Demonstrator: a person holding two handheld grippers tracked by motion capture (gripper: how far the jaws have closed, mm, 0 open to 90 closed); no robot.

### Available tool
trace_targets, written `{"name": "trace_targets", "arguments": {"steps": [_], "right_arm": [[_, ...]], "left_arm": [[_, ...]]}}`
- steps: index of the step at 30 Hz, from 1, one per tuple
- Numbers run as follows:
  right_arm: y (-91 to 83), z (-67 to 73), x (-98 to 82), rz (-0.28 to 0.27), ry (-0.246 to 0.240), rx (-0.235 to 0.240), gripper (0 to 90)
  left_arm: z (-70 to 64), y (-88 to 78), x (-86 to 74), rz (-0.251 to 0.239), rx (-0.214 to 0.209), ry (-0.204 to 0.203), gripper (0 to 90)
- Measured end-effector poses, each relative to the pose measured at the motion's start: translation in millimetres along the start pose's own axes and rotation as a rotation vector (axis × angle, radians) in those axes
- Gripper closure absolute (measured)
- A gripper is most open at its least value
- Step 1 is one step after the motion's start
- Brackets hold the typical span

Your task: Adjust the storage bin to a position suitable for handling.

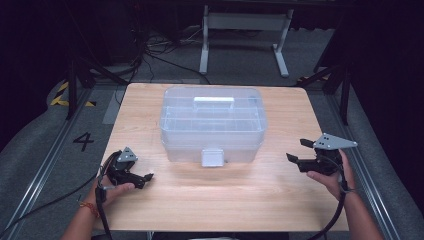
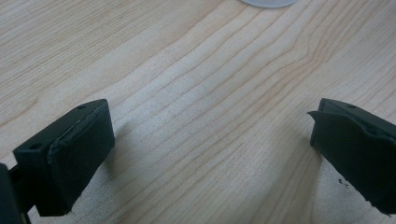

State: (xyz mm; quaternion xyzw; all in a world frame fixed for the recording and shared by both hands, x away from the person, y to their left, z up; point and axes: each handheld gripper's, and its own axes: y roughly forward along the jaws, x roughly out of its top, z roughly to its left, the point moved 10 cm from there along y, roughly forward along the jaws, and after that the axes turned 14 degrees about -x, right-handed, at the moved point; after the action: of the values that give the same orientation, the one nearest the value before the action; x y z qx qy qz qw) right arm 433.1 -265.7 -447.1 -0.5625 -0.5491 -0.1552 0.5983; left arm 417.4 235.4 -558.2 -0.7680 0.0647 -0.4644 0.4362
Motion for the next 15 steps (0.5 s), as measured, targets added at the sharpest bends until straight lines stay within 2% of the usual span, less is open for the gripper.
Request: {"name": "trace_targets", "arguments": {"steps": [4,15], "right_arm": [[-3.4,0.8,15.6,-0.024,-0.008,0.002,25.8],[-5.0,4.5,38.8,-0.052,-0.033,0.005,25.9]], "left_arm": [[-1.0,0.1,-0.5,0.001,-0.005,-0.008,0.2],[-1.0,0.1,-0.5,0.001,-0.004,-0.008,0.2]]}}
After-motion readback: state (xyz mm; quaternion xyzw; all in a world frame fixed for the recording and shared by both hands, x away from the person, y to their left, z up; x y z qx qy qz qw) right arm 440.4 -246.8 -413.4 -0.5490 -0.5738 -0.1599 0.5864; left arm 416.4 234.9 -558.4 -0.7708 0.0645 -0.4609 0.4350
